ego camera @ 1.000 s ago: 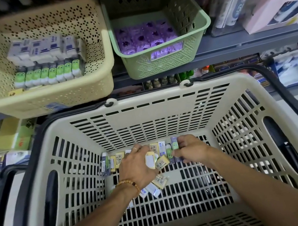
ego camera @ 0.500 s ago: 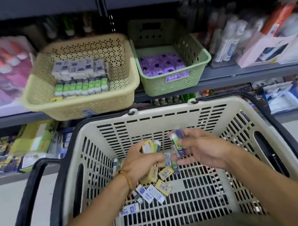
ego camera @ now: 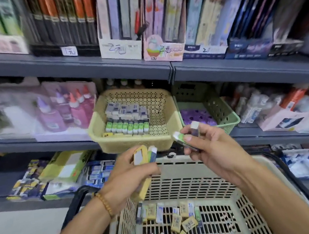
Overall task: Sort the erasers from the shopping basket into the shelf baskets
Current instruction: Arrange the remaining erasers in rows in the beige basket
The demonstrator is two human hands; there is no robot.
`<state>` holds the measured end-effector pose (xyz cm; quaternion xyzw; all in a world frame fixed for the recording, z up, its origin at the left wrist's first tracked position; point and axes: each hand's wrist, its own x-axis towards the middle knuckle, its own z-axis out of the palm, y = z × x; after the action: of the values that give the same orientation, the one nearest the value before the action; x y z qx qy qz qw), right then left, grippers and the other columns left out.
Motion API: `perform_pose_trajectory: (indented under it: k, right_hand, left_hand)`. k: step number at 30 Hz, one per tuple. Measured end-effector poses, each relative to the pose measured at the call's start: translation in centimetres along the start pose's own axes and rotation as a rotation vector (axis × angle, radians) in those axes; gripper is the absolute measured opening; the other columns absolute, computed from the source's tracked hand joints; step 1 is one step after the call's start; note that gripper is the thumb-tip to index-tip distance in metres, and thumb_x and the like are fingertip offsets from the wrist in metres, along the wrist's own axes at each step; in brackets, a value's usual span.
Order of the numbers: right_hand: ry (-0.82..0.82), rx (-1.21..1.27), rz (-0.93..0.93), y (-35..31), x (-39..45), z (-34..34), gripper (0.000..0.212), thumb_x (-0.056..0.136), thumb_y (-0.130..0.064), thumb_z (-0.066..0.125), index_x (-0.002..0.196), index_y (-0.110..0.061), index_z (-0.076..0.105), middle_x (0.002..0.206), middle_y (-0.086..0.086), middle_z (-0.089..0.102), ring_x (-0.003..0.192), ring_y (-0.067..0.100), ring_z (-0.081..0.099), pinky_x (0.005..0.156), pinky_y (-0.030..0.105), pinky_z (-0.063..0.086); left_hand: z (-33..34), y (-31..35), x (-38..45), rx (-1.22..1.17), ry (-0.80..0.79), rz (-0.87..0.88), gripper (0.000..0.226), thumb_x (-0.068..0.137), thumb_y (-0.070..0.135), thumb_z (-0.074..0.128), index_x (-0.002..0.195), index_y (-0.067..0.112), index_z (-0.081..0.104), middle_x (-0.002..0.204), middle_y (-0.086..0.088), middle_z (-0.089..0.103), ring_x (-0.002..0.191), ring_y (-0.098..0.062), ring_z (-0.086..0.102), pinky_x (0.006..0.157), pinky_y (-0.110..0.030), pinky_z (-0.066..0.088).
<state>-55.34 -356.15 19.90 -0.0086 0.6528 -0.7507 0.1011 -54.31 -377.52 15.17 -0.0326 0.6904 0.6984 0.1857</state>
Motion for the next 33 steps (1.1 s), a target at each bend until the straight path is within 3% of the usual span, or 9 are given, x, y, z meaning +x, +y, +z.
perform_pose_trajectory:
  k: [4,8,12,17,20,22,28,31,33]
  right_hand:
    - [0.080,-0.070,-0.014,-1.4,4.0,2.6,0.022,0.094,0.006,0.055,0.099,-0.009,0.070,0.081,0.006,0.061,0.067,0.014,0.056,0.056,0.022,0.048]
    - [0.049,-0.166,0.049,-1.7,8.4,4.9,0.021,0.094,0.005,0.056,0.113,0.000,0.062,0.093,0.009,0.062,0.065,0.012,0.060,0.056,0.020,0.049]
    - [0.056,-0.298,0.112,-0.7,13.4,7.4,0.051,0.093,-0.003,0.063,0.138,0.008,0.041,0.084,0.007,0.061,0.057,0.012,0.060,0.043,0.021,0.040]
    - [0.031,-0.555,0.203,1.2,19.1,9.8,0.049,0.086,-0.021,0.074,0.129,-0.008,0.054,0.080,0.003,0.074,0.067,0.014,0.058,0.053,0.025,0.041]
    - [-0.087,-0.787,0.254,1.6,21.2,10.9,0.047,0.087,-0.027,0.073,0.130,-0.027,0.054,0.076,-0.006,0.074,0.057,0.002,0.059,0.054,0.020,0.043]
    - [-0.130,-0.823,0.241,1.9,22.5,11.5,0.055,0.088,-0.021,0.073,0.137,-0.021,0.051,0.088,-0.004,0.073,0.061,0.003,0.064,0.051,0.019,0.044]
    - [-0.114,-0.805,0.177,2.6,24.1,12.3,0.058,0.088,-0.011,0.071,0.141,-0.010,0.047,0.105,0.008,0.072,0.079,0.015,0.074,0.069,0.026,0.060]
    - [-0.019,-0.901,0.074,2.0,23.6,11.6,0.057,0.087,-0.025,0.074,0.137,-0.011,0.053,0.131,0.007,0.062,0.099,0.017,0.069,0.091,0.029,0.055]
    - [0.067,-0.988,0.013,1.7,22.5,10.9,0.054,0.082,-0.041,0.076,0.127,-0.014,0.062,0.123,-0.002,0.064,0.095,0.010,0.062,0.084,0.015,0.047]
  left_hand:
    - [-3.6,2.3,0.0,0.005,0.107,0.090,0.084,0.047,0.031,0.083,0.123,0.039,0.048,0.055,0.001,0.051,0.051,-0.016,0.041,0.049,-0.029,0.035]
    - [-7.4,3.7,0.8,-0.005,0.181,0.156,0.076,0.042,0.034,0.084,0.109,0.048,0.052,0.051,0.002,0.050,0.042,-0.011,0.038,0.039,-0.022,0.032]
    - [-11.0,4.5,1.8,-0.026,0.233,0.194,0.066,0.041,0.037,0.083,0.098,0.057,0.057,0.052,0.001,0.046,0.044,-0.013,0.035,0.040,-0.022,0.029]
    - [-14.1,4.5,3.0,-0.034,0.246,0.245,0.037,0.057,0.020,0.086,0.088,0.033,0.069,0.055,0.001,0.050,0.044,-0.011,0.038,0.041,-0.018,0.031]
    - [-15.2,4.3,3.8,-0.083,0.284,0.216,0.050,0.048,0.028,0.083,0.095,0.024,0.066,0.061,-0.005,0.048,0.055,-0.019,0.035,0.043,-0.020,0.029]
    - [-15.5,4.3,4.2,-0.108,0.312,0.207,0.064,0.047,0.030,0.081,0.109,0.031,0.063,0.066,-0.005,0.050,0.064,-0.022,0.034,0.049,-0.027,0.028]
    - [-14.9,4.9,4.2,-0.108,0.293,0.200,0.056,0.040,0.038,0.080,0.094,0.038,0.067,0.069,-0.004,0.053,0.067,-0.021,0.040,0.059,-0.033,0.030]
    - [-14.5,5.3,4.0,-0.100,0.273,0.206,0.036,0.050,0.030,0.081,0.084,0.030,0.069,0.062,0.001,0.057,0.055,-0.014,0.047,0.055,-0.025,0.034]
    - [-14.2,5.4,4.0,-0.089,0.277,0.199,0.031,0.052,0.027,0.081,0.081,0.027,0.069,0.060,0.005,0.059,0.050,-0.008,0.050,0.048,-0.022,0.036]
